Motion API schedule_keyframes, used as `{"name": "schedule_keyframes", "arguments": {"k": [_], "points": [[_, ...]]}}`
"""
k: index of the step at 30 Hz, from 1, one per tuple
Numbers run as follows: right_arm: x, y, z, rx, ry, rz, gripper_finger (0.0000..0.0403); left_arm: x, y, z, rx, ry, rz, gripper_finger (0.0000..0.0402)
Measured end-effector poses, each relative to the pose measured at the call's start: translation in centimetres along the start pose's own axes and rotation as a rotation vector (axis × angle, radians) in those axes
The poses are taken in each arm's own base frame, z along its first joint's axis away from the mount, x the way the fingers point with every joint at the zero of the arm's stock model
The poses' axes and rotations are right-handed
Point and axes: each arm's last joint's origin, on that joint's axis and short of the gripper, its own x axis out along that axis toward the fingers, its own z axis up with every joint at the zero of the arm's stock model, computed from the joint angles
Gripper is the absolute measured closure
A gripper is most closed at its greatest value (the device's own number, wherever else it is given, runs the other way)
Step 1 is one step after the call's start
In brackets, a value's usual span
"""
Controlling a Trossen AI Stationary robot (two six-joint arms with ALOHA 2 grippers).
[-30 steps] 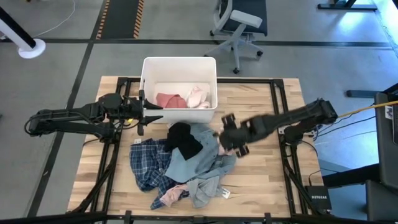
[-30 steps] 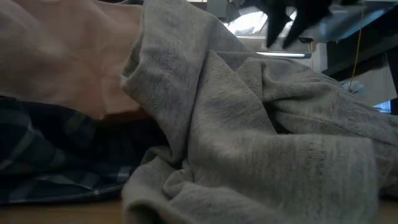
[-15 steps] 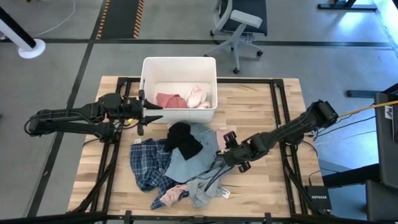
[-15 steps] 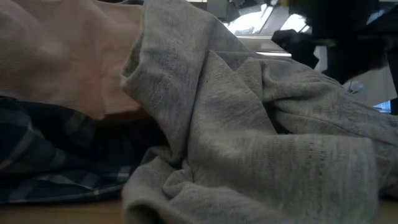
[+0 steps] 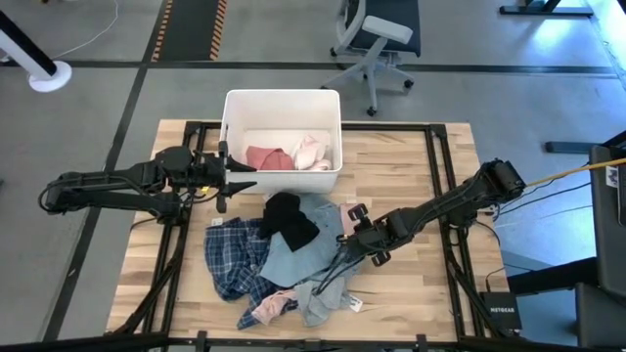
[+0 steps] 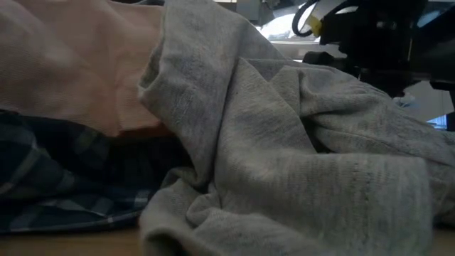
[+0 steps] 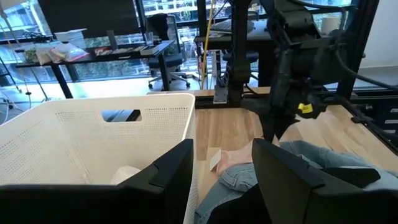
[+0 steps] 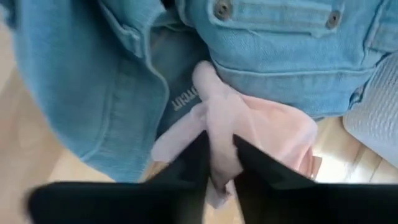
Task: Sort clothes
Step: Put the top pink sock into the white bin
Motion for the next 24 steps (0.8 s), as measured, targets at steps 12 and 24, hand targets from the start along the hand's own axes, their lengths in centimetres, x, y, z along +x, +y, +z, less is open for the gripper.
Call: {"name": "schedule_keyframes", "arguments": {"k": [12,24], "points": [[-4.9,-3.2,2.6,-0.043,-0.003,-0.115,0.0383,0.0,0.0,0.0,0.004,0.0,0.0,0.0242],[-14.7,-8.9,5.4,-0.104,-0.093,-0.429,0.0373,0.0,0.0,0.0,0.001,0.0,0.0,0.0242]]}}
